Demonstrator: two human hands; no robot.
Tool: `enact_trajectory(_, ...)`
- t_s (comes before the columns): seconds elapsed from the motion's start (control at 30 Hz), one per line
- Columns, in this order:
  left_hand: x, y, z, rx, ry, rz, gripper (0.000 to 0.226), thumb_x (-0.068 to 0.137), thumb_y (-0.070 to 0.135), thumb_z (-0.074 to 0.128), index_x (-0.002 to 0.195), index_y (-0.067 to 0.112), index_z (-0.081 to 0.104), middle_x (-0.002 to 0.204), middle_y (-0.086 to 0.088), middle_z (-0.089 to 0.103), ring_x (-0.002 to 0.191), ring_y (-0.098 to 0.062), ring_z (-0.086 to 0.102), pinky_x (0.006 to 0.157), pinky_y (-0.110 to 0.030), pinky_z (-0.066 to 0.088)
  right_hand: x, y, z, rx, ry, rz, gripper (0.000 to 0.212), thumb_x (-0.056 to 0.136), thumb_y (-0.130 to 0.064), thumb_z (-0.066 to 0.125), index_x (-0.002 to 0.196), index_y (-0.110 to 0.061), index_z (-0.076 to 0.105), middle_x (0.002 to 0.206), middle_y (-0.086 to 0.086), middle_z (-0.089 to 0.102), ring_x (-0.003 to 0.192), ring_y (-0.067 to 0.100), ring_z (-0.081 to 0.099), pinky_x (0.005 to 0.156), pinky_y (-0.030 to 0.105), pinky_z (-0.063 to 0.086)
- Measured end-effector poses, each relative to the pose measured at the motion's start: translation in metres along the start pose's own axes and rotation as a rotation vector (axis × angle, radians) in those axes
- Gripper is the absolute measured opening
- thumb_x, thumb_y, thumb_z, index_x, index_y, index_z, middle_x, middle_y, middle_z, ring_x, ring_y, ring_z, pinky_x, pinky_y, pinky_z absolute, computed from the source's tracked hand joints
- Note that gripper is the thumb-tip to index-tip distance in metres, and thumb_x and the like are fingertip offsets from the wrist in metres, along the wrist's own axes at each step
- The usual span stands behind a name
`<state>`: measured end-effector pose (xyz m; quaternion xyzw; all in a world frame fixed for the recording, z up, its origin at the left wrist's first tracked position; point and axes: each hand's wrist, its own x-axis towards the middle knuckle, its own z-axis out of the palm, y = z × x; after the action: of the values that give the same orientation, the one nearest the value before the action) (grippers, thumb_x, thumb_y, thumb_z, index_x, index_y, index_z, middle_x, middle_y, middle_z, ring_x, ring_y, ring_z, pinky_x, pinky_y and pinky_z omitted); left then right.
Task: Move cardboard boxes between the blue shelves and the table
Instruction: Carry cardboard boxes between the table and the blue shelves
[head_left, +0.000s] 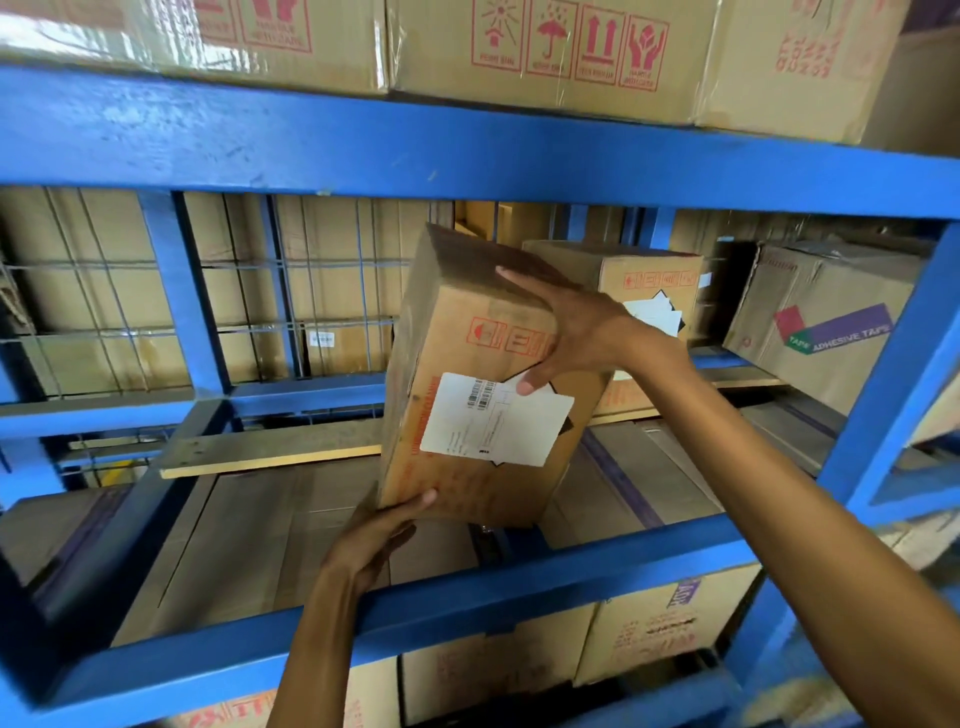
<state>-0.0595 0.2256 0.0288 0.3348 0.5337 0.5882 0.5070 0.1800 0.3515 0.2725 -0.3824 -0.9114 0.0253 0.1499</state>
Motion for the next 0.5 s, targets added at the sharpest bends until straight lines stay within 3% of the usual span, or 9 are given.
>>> enact_trajectory(0.1, -0.022, 0.013, 0.002, -0.158, 0.099, 0.156, 0.096, 0.045, 0.036, 0.096, 0.132, 0.025, 0.057, 0.123, -0.004, 0.072, 0.123, -0.027, 0.062, 0.105, -0.046, 0.051, -0.030, 0.015, 0.008, 0.209, 0.093, -0.034, 0.133, 0.061, -0.053, 0.095, 0.165, -0.044, 0.012, 0.163, -0.008, 0.040, 0.149, 0.022, 0.038, 0.119, 0.038, 0.037)
enact_trajectory(0.2, -0.048, 0.032, 0.019, -0.172, 0.180, 0.368, 0.093, 0.053, 0.032, 0.094, 0.137, 0.022, 0.055, 0.122, -0.001, 0.073, 0.118, -0.021, 0.068, 0.097, -0.046, 0.057, -0.072, 0.024, 0.027, 0.484, 0.165, -0.030, 0.118, 0.065, -0.052, 0.090, 0.162, -0.037, 0.026, 0.139, -0.021, 0.058, 0.129, 0.004, 0.053, 0.104, 0.019, 0.045)
enact_trajectory(0.33, -0.091, 0.049, 0.044, 0.001, 0.294, 0.577, 0.099, 0.050, 0.048, 0.093, 0.135, 0.015, 0.055, 0.118, 0.002, 0.074, 0.108, -0.013, 0.071, 0.083, -0.033, 0.060, -0.138, 0.033, 0.062, 0.784, 0.275, 0.016, 0.090, 0.070, -0.049, 0.093, 0.146, -0.030, 0.048, 0.128, -0.018, 0.070, 0.120, 0.000, 0.065, 0.099, 0.022, 0.056)
enact_trajectory(0.43, -0.130, 0.047, 0.061, 0.140, 0.385, 0.657, 0.105, 0.045, 0.059, 0.092, 0.134, 0.020, 0.055, 0.113, 0.010, 0.073, 0.102, -0.003, 0.071, 0.075, -0.021, 0.059, -0.192, 0.029, 0.085, 0.898, 0.376, 0.070, 0.087, 0.064, -0.055, 0.092, 0.138, -0.028, 0.055, 0.125, -0.017, 0.073, 0.117, 0.004, 0.069, 0.095, 0.024, 0.058)
enact_trajectory(0.5, -0.157, 0.045, 0.073, 0.226, 0.426, 0.709, 0.107, 0.044, 0.065, 0.091, 0.136, 0.026, 0.053, 0.116, 0.013, 0.071, 0.104, -0.005, 0.070, 0.081, -0.028, 0.058, -0.225, 0.022, 0.094, 0.942, 0.505, 0.099, 0.084, 0.061, -0.051, 0.094, 0.133, -0.029, 0.057, 0.120, -0.019, 0.074, 0.112, 0.002, 0.070, 0.090, 0.020, 0.058)
